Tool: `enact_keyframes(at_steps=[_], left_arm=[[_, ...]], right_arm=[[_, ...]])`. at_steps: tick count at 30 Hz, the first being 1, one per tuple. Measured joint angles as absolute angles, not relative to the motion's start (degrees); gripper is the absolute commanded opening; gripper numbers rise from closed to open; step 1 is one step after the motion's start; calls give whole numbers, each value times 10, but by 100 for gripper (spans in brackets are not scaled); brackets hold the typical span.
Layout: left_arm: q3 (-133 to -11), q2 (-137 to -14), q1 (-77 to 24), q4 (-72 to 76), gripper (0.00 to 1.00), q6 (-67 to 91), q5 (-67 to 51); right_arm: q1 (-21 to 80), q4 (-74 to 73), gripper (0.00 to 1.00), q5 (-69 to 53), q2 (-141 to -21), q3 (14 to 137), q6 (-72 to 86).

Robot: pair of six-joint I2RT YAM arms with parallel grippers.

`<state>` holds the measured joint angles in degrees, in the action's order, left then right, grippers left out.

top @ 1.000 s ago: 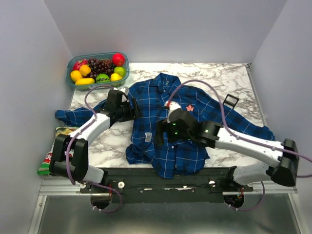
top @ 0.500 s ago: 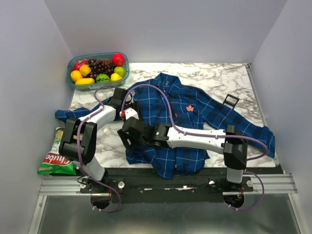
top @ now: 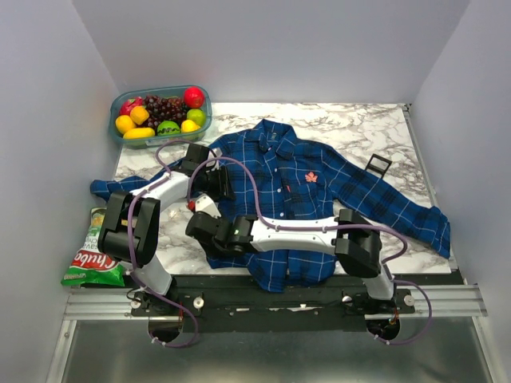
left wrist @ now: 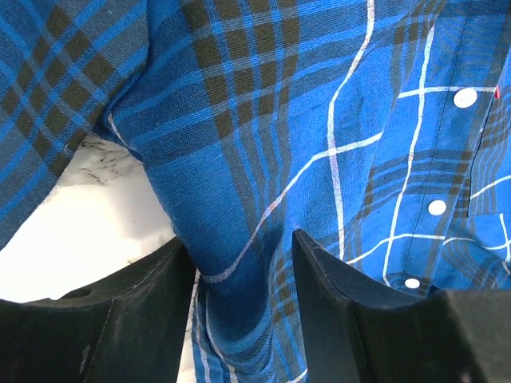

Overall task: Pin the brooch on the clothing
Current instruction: Smooth out the clothing with brooches at the center of the board.

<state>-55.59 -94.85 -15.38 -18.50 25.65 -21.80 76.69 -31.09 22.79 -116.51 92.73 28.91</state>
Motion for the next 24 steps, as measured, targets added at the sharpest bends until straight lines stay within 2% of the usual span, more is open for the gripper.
enact_keyframes(at_steps=[2, 6, 8, 9, 15, 24], left_arm=[[-556, -948, -152, -186, 47, 255, -219], [-557, -952, -145, -186, 34, 253, -221], [-558, -956, -143, -186, 28, 251, -222], [-558, -958, -143, -186, 26, 251, -222], [-558, -967, -141, -186, 1, 249, -225], [-560, -993, -116, -185, 0, 251, -237]], right_arm=[[769, -326, 47, 238, -1178, 948, 297], [769, -361, 19, 263, -1201, 986, 317], [769, -381, 10, 273, -1209, 1000, 325], [769, -388, 1, 278, -1212, 1004, 328], [775, -399, 1, 286, -1212, 1004, 329], [859, -376, 1, 284, -1143, 946, 276]])
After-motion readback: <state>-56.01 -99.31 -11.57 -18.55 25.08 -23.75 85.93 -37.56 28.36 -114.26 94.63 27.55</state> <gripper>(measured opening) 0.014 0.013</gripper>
